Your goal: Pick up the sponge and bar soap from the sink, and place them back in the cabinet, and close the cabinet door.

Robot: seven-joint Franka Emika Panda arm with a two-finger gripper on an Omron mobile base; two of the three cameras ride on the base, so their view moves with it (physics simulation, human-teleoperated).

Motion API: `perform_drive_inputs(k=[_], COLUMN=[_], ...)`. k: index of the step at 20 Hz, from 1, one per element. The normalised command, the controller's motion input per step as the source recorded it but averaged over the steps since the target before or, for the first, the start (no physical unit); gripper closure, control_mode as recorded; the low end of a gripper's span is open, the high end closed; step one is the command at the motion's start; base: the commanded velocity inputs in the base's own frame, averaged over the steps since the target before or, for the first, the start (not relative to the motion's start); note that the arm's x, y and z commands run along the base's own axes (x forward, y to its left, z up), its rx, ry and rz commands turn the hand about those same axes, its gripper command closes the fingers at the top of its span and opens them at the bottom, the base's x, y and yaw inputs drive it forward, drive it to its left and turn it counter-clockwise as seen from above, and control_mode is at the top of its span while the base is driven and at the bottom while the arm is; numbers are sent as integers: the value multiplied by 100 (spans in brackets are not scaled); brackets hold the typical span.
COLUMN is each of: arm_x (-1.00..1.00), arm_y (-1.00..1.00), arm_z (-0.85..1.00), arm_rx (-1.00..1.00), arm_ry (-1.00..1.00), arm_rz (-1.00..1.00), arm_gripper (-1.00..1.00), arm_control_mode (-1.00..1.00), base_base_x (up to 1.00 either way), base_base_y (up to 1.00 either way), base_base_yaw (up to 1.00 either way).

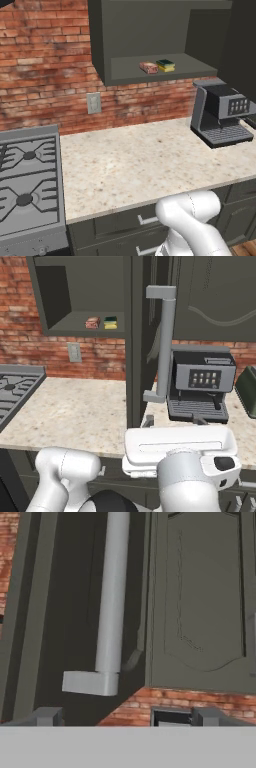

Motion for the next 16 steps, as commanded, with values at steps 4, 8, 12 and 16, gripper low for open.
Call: perform_drive_inputs(k=[4, 8, 12, 16], arm_x=[6, 7, 8, 8], arm_y=[-23, -12, 0, 0], arm_z=[-1, -2, -2, 0], arm_rx=[0, 0, 0, 0], arm_ry=[0, 0, 0, 0], arm_rz=[9, 8, 7, 3], arm_gripper=[-100, -100, -100, -100], arm_control_mode=[-100, -100, -100, -100], base_base_x=[0, 0, 0, 0], base_base_y=[0, 0, 0, 0], base_base_yaw=[0, 0, 0, 0])
